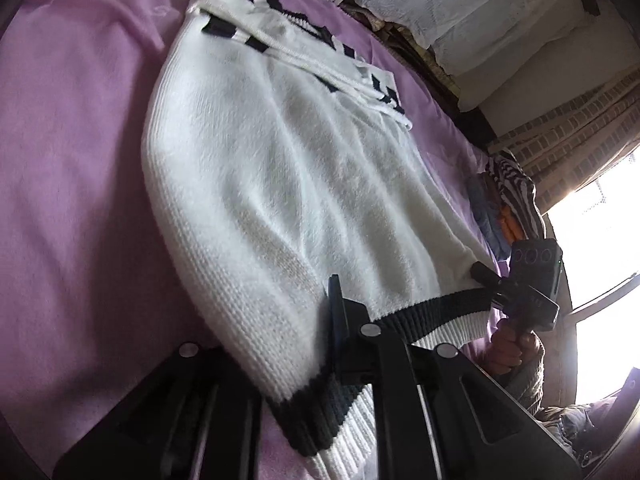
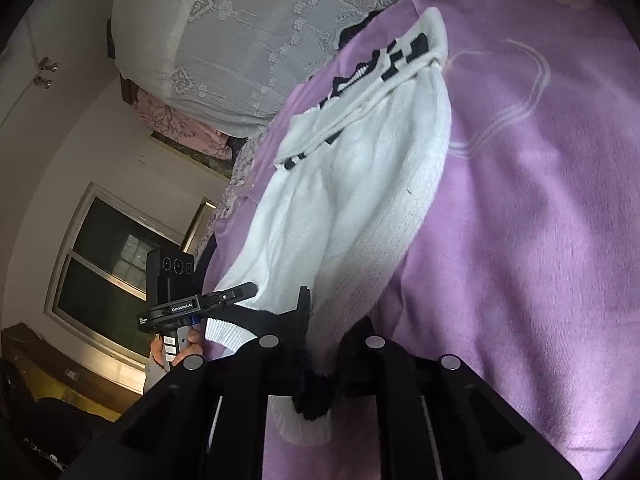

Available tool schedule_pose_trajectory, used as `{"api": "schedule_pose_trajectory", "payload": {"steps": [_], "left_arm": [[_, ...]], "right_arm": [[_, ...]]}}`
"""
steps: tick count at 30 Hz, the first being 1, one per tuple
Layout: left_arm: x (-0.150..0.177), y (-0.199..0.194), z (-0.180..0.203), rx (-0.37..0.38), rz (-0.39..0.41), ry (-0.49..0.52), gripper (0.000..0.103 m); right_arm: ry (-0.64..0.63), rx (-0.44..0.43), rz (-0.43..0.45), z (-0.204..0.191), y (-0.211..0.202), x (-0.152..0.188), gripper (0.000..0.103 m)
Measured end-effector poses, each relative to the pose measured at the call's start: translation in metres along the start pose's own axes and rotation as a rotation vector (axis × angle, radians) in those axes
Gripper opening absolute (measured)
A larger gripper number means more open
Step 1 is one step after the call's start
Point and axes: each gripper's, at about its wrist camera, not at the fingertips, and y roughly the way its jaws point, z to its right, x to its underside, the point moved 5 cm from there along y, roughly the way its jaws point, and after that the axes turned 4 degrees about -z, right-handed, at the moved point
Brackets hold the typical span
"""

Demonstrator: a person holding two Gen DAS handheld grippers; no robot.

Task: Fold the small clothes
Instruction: 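Lift the gripped hem with both tools and fold it onto the collar, release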

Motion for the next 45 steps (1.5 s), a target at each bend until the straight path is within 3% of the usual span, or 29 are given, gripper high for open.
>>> {"api": "schedule_pose_trajectory", "payload": {"steps": [5, 13, 20, 35, 45], "left_arm": [[-0.034, -0.015, 0.022, -0.031, 0.065, 0.081, 0.009], [-0.085, -0.024, 0.03, -0.092, 0.15, 0.107, 0.009], [-0.137, -0.033, 0.021, -0.135, 0.226, 0.078, 0.009], [-0.233, -0.028, 0.012, -0.147, 0.334, 0.049, 0.009], [-0.282, 0.008, -0.024, -0.172, 0.342, -0.037, 0.009]], "right_arm": [[-0.059, -0.008, 0.048, -0.017, 0.001, -0.036, 0.011], [-0.051, -0.01, 0.103, -0.019, 0.004, -0.093, 0.011], [-0.023, 0.0, 0.145, -0.013, 0.018, -0.147, 0.011], [0.046, -0.008, 0.264, 0.013, 0.048, -0.237, 0.011], [0.178, 0.019, 0.302, 0.067, 0.085, -0.28, 0.011]]}}
